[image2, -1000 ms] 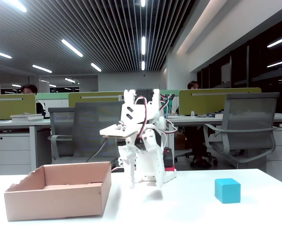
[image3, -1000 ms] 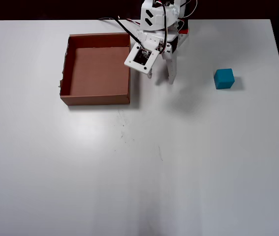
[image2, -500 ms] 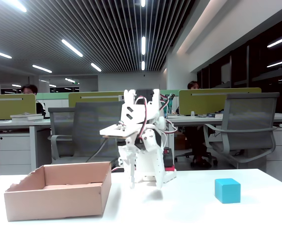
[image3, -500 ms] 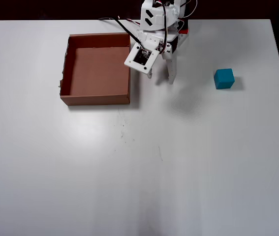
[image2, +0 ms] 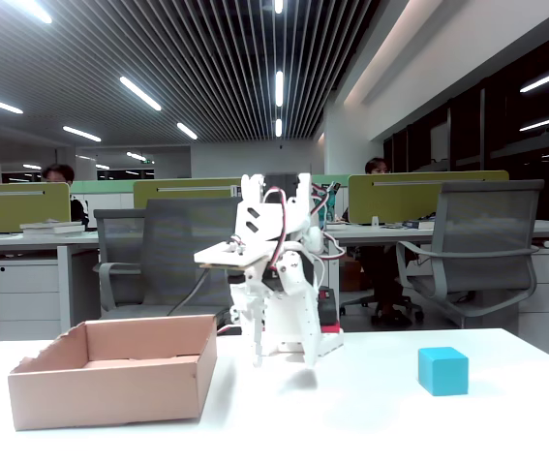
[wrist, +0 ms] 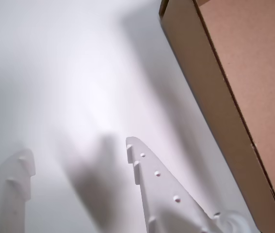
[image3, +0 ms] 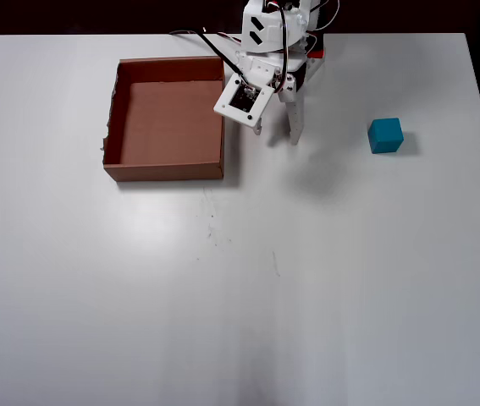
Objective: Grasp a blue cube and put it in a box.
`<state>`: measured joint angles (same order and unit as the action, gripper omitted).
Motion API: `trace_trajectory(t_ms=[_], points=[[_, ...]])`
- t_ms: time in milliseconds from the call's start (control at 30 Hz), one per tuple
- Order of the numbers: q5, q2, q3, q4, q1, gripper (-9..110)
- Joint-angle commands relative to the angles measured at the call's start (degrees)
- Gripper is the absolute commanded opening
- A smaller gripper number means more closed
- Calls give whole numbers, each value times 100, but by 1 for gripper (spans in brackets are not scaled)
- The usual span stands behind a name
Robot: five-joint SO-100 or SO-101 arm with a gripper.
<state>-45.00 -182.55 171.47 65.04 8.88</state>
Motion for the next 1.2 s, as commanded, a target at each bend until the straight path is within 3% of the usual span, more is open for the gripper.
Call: trace_trajectory(t_ms=[0, 500, 667, 1167], points=[[-62, 9, -123, 193, -229, 26], [-62, 9, -123, 264, -466, 26], [-88, 9, -123, 290, -483, 31], [-88, 18, -211, 501, -475, 28]])
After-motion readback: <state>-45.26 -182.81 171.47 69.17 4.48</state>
